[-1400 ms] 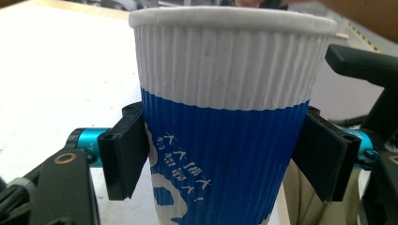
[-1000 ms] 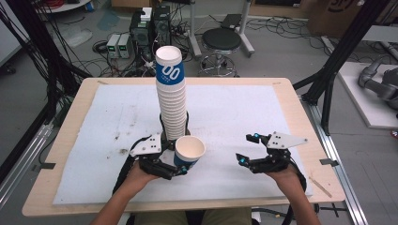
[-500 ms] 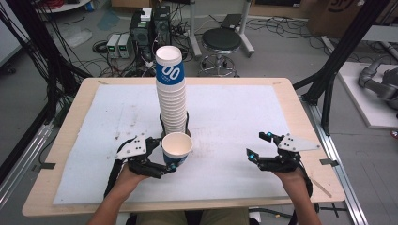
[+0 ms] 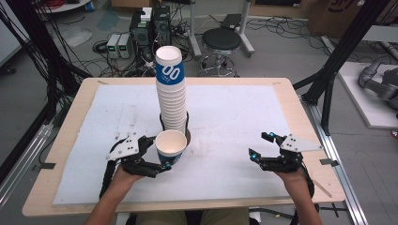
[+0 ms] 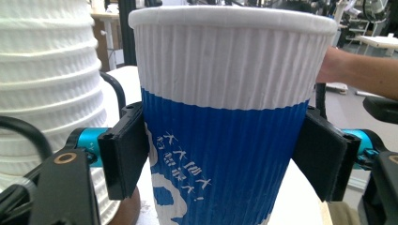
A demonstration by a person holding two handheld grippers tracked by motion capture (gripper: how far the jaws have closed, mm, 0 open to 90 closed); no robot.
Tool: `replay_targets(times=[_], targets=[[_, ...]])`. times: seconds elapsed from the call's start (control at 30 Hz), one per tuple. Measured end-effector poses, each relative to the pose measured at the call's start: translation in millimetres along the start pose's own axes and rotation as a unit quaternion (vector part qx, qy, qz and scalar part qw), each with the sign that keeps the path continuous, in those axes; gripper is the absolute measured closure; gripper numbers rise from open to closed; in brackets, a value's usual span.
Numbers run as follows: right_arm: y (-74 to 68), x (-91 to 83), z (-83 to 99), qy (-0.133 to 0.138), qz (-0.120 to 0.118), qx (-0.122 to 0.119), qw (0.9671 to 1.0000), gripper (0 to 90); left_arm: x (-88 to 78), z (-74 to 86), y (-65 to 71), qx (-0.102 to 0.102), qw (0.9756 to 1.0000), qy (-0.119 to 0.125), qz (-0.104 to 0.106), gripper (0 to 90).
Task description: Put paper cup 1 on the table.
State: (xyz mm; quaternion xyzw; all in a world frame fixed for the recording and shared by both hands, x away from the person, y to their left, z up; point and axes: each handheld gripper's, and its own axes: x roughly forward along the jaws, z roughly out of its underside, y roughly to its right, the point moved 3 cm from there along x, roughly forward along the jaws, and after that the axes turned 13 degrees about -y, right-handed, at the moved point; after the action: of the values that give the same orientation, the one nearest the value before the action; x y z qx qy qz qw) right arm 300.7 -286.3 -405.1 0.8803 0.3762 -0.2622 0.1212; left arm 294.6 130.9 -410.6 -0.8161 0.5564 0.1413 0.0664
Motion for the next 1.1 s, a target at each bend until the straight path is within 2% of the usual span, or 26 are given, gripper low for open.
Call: replay_targets(times=[0.3, 0.47, 0.63, 0.9, 1.1], targets=[[-0.8, 1.7, 0.2, -0.003, -0.003, 0.002, 1.0, 20.6, -22.1, 1.2, -6.4, -0.005, 0.9997, 0.02, -0.012, 25.0], [0.4, 1.9, 1.2, -0.003, -0.001, 0.003, 1.0, 20.6, -38.4, 3.6, -13.8, -0.014, 0.9991, 0.032, -0.024, 25.0], [0.0, 3.2, -0.1, -0.003, -0.005, 0.001, 1.0, 20.6, -55.2, 5.3, -19.4, -0.014, 0.9983, 0.041, -0.04, 24.9], [-2.9, 2.8, 1.4, -0.006, -0.01, -0.001, 0.9999, 20.6, -76.2, 15.1, -35.2, -0.04, 0.9945, 0.057, -0.078, 24.8], [-2.9, 4.2, 1.3, -0.006, -0.011, 0.001, 0.9999, 20.6, -85.4, 23.5, -53.1, -0.046, 0.9913, 0.06, -0.108, 24.9]])
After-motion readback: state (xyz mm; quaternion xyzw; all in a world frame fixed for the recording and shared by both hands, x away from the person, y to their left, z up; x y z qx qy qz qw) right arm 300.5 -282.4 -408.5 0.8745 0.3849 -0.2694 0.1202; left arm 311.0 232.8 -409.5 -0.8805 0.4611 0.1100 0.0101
